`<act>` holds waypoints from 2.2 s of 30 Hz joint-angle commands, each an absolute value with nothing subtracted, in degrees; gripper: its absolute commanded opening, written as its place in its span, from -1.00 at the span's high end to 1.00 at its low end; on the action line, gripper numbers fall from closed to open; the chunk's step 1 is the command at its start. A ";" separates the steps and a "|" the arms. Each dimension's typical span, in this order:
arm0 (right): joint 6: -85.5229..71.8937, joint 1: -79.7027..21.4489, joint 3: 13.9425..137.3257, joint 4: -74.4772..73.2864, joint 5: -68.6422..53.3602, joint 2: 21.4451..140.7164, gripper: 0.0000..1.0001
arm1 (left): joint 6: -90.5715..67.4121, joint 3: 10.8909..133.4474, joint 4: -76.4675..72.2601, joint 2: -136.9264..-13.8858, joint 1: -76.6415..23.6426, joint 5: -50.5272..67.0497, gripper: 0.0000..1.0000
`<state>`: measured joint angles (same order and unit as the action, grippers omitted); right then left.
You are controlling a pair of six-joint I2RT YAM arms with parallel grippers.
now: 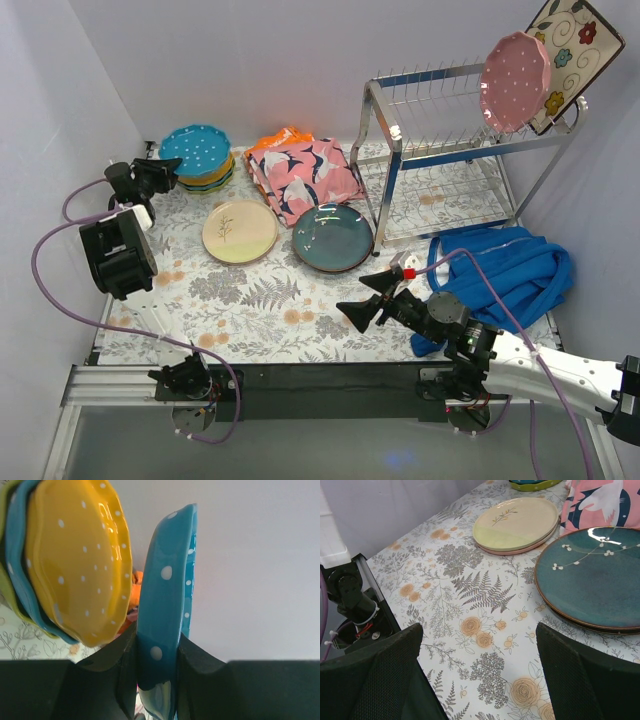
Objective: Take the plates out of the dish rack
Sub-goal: Place the plate at the corner of the board.
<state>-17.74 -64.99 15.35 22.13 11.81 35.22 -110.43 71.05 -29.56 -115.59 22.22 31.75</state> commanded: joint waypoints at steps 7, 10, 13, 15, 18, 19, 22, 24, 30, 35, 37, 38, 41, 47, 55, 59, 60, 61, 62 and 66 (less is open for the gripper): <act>-16.96 -65.39 15.47 25.66 11.25 35.42 -0.95 | -108.20 82.08 -28.58 -119.88 20.30 27.60 1.00; -16.79 -65.39 15.38 25.66 11.16 35.25 -0.95 | -105.65 85.60 -24.20 -121.99 20.21 26.11 0.96; -16.61 -65.39 15.47 25.75 11.34 35.59 -0.94 | -104.86 89.02 -20.32 -124.54 20.13 26.36 0.81; -16.53 -65.39 15.56 25.75 11.16 35.77 -0.95 | -104.59 89.12 -19.87 -125.42 20.04 26.37 0.63; -16.26 -65.48 15.64 25.66 11.69 36.12 -0.94 | -103.01 90.00 -17.76 -126.21 19.69 25.40 0.45; -16.26 -65.39 15.56 25.75 11.69 36.21 -0.94 | -102.49 90.87 -15.58 -126.30 19.60 24.53 0.42; -16.26 -65.39 15.64 25.75 11.25 36.65 -0.94 | -99.41 92.28 -11.36 -126.21 19.07 22.77 0.32; -16.35 -65.39 15.73 25.75 10.99 36.83 -0.94 | -97.48 93.86 -9.68 -126.12 18.90 21.62 0.27; -16.17 -65.48 15.73 25.75 11.25 37.26 -0.93 | -94.84 98.26 -0.71 -126.56 18.54 19.43 0.14; -16.08 -65.39 16.08 25.75 10.90 39.02 -0.93 | -92.99 98.61 3.60 -124.98 18.54 17.58 0.09; -16.17 -65.39 16.26 25.75 10.20 39.55 -0.93 | -92.11 99.83 6.13 -124.54 18.54 17.06 0.09; -16.26 -65.39 16.35 25.75 9.93 39.90 -0.92 | -91.59 100.54 7.46 -124.54 18.54 16.70 0.09; -16.26 -65.39 16.44 25.75 9.49 39.99 -0.92 | -90.71 102.83 11.60 -124.10 18.54 14.86 0.08; -16.08 -65.39 16.61 25.66 9.40 40.25 -0.92 | -88.95 105.38 13.97 -121.73 18.37 13.36 0.04; -16.00 -65.39 16.70 25.66 8.79 40.08 -0.92 | -88.68 106.17 20.04 -119.27 18.46 9.41 0.03; -15.91 -65.39 16.61 25.66 8.88 39.99 -0.91 | -87.89 105.29 21.00 -116.64 18.46 7.47 0.03; -15.82 -65.39 16.70 25.66 8.88 39.99 -0.91 | -87.37 105.38 21.09 -116.28 18.37 6.60 0.02; -15.73 -65.39 16.70 25.66 8.88 39.99 -0.91 | -86.75 105.29 21.27 -116.02 18.28 5.90 0.01; -15.56 -65.39 16.70 25.66 8.70 39.99 -0.91 | -86.66 105.29 21.44 -115.67 18.19 5.37 0.00; -15.47 -65.39 16.70 25.66 9.14 40.16 -0.91 | -86.13 104.86 20.05 -114.44 17.58 6.49 -0.02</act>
<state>-16.38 -65.01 15.29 22.90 8.82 40.49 -87.68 103.90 21.15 -120.14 18.15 7.44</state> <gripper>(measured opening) 0.957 0.506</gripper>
